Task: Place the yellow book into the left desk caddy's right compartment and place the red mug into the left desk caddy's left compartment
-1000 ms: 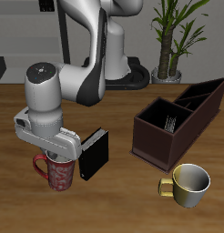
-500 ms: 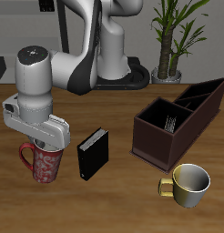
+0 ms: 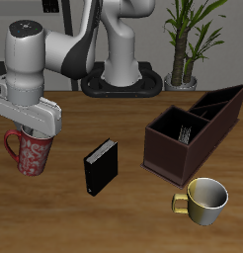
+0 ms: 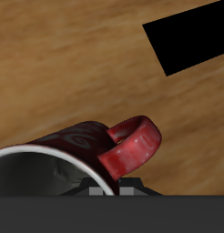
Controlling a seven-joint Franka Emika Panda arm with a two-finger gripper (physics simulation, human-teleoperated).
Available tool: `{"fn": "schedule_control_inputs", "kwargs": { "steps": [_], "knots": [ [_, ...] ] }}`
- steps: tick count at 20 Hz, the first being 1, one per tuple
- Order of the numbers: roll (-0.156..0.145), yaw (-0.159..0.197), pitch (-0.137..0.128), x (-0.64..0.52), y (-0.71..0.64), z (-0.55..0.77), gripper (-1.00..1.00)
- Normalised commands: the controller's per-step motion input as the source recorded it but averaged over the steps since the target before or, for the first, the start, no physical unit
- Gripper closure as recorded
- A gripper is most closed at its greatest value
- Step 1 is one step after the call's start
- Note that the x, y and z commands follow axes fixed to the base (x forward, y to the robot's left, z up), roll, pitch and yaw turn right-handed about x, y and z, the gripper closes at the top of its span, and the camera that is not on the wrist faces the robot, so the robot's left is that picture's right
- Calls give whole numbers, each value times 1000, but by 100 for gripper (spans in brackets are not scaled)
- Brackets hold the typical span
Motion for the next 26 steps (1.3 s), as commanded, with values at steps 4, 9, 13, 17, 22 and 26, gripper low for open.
{"fn": "schedule_control_inputs", "kwargs": {
  "steps": [4, 9, 13, 17, 22, 26],
  "knots": [
    [-42, 35, -42, -437, -50, 333, 100],
    [15, 13, -64, -501, 145, 292, 100],
    [-4, 35, -38, -206, 49, 204, 100],
    [-11, 4, -15, -396, 8, 226, 100],
    [-5, -3, -37, -518, 57, 188, 100],
    [7, -10, -44, -533, 90, 172, 100]
  ]
}}
